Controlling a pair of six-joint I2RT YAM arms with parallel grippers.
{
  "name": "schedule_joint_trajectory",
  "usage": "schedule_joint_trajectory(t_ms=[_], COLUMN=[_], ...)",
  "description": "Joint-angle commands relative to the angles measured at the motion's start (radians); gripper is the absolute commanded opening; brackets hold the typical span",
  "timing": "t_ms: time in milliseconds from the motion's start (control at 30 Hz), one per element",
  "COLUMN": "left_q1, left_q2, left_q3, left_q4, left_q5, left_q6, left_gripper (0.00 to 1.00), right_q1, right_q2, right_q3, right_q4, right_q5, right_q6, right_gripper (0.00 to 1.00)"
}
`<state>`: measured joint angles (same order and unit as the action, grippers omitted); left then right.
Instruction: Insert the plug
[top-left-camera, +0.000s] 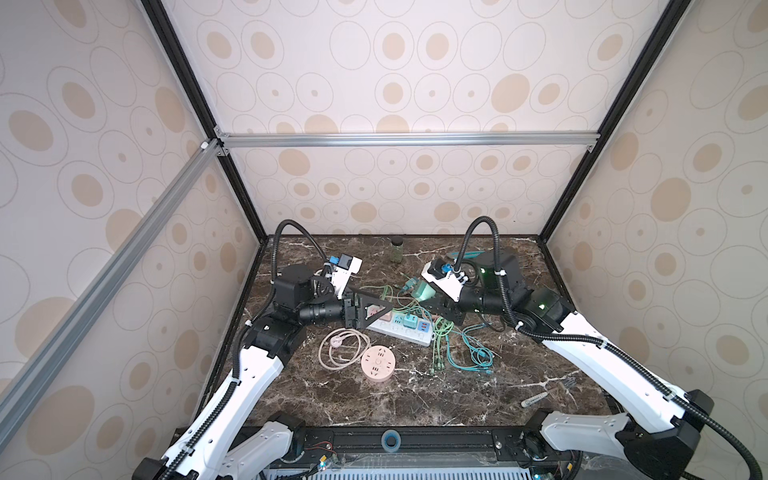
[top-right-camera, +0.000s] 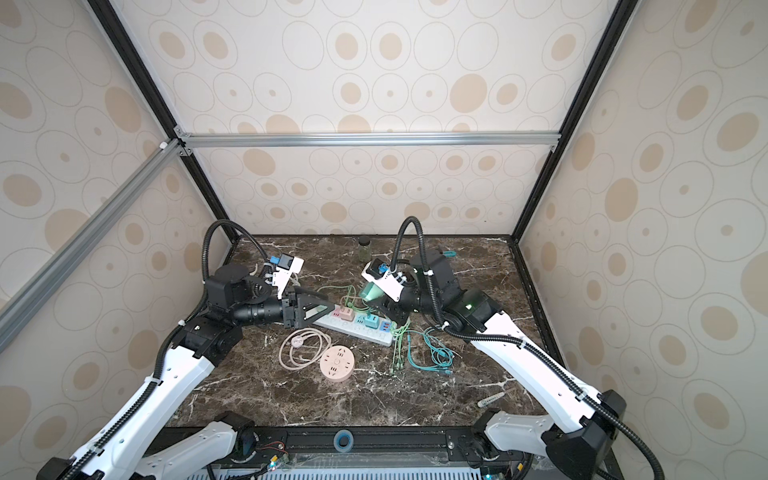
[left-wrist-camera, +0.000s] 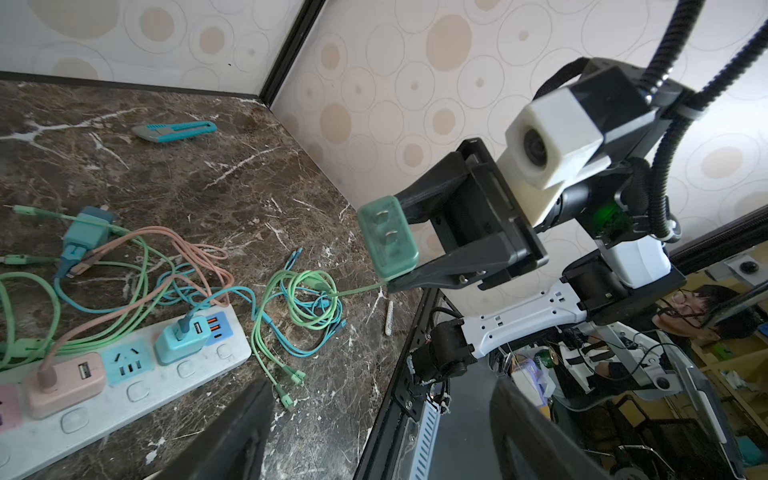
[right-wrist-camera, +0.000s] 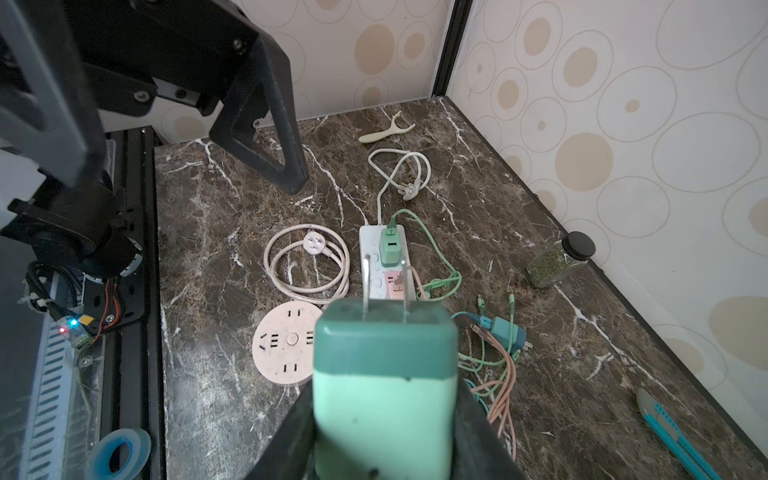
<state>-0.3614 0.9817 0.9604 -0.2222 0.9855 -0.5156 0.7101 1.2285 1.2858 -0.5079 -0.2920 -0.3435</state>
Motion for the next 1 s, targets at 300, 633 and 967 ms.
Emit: schedule_joint_trajectory(t_ms=[300,633,967], left_q1=[-0.037,-0.048,-0.056], left_q2=[0.042,0.081,0.083], left_q3=[0.048,0.043,0.025], left_q4=[0.024,0.027,0.020], left_q5=[0.042,0.035,0.044], left_q6=[-0.014,-0.024,-0.020], left_gripper=[0.76,0.67,0.57], right_q1=[0.086,0.181,0.231], right_q2=[0.063,0.095,0.129], right_q3=[0.017,0.033,0.046], right_q4=[0.024,0.061,0.102], right_q5=[0.082,0.186,0.272], right_q6=[-0.089,-0.140,-0.184], right_gripper=[0.20,0.20,0.20])
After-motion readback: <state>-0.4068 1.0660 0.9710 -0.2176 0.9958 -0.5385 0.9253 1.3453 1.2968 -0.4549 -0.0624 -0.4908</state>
